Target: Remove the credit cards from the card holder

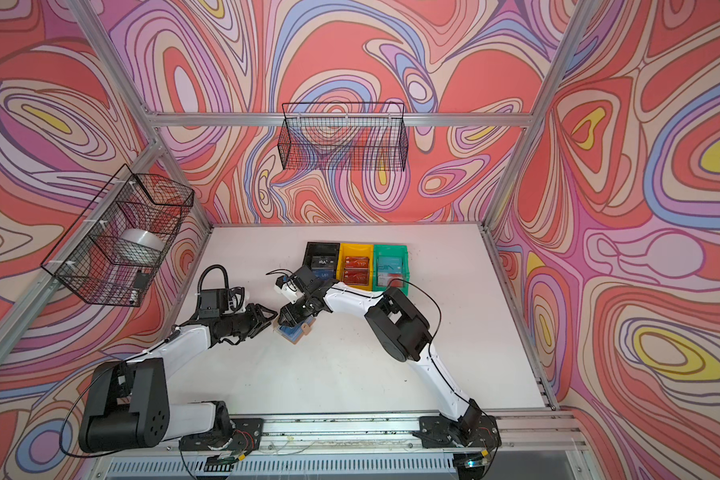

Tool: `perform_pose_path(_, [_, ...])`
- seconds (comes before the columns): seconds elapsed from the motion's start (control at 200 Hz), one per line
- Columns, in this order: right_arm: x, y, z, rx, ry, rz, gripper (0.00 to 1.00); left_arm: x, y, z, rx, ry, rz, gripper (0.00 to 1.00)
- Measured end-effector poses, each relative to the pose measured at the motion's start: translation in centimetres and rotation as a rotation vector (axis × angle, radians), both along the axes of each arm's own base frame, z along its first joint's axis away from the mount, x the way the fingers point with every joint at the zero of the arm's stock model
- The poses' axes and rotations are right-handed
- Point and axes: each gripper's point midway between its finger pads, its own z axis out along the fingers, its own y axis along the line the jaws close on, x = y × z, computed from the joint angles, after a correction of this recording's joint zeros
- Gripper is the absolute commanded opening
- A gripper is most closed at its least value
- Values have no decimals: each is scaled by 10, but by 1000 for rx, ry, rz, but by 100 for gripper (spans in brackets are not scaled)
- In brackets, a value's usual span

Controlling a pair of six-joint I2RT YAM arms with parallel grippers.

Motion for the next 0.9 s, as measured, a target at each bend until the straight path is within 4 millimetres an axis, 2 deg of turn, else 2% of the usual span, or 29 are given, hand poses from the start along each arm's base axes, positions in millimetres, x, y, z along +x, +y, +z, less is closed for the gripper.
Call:
perform_pose_path(0.08, [0, 0, 0, -1, 0, 1, 50, 0, 0, -3, 2, 6, -4, 43])
perform_pose_path(0.27, [0, 0, 1, -2, -1, 2, 50, 0, 0, 6, 7, -25, -7, 59])
perform_pose_path(0.506, [1, 1, 3, 1, -4, 2, 51, 3, -1, 31, 15, -91, -19, 59])
perform_pose_path(0.711, [1, 1, 3, -1, -5, 4, 51, 2, -5, 31, -6, -91, -40, 59])
perform_pose_path(0.901, [1, 0, 4, -8, -8, 9, 52, 2, -6, 17, 2, -58, -49, 60])
